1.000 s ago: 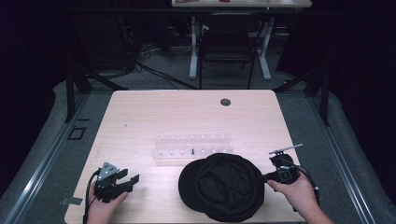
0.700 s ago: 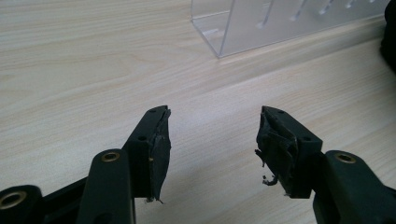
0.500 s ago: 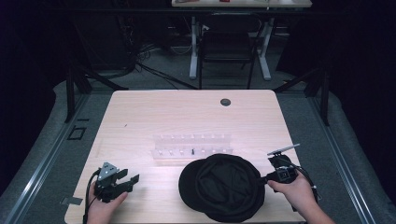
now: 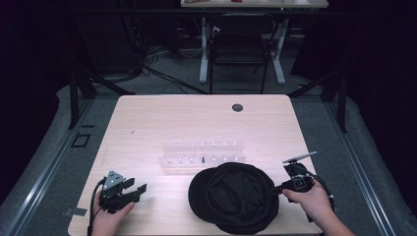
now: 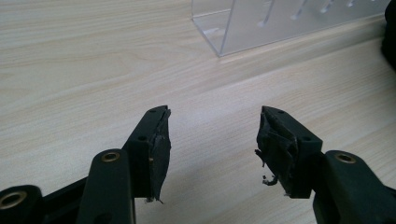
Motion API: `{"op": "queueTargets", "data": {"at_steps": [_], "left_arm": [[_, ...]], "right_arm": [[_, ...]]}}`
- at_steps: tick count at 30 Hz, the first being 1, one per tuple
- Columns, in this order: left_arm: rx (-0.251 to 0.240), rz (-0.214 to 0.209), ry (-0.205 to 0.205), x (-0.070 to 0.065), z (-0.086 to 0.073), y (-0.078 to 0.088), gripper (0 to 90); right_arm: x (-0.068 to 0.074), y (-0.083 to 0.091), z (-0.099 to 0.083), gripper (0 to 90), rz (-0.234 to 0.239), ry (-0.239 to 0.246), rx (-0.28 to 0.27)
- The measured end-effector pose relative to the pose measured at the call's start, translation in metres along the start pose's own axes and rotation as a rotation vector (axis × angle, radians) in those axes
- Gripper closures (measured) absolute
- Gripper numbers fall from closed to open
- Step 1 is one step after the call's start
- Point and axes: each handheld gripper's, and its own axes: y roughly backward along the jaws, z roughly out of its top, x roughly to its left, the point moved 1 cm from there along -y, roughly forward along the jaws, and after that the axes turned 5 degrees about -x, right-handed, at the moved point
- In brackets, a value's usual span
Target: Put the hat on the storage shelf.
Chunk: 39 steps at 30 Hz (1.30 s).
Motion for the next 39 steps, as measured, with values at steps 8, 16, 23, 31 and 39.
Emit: {"op": "queueTargets", "data": {"at_steps": [8, 16, 23, 31, 39], "left_arm": [[0.002, 0.0, 0.001, -0.001, 0.0, -0.001, 43.7], [0.001, 0.0, 0.001, 0.0, -0.001, -0.001, 43.7], [0.004, 0.0, 0.0, -0.001, -0.001, -0.002, 43.9], [0.004, 0.0, 0.0, 0.0, -0.001, -0.001, 44.3], [-0.005, 0.005, 0.0, 0.0, 0.0, 0.0, 45.2]], "right_arm": [[0.003, 0.016, -0.001, 88.2, 0.07, 0.002, -0.038], [0.011, 0.033, 0.005, 88.3, 0.14, -0.004, -0.064], [0.022, 0.044, 0.01, 88.3, 0.176, 0.004, -0.087], [0.036, 0.058, 0.016, 88.3, 0.249, 0.002, -0.127], [0.052, 0.071, 0.022, 88.4, 0.315, 0.034, -0.164]]}}
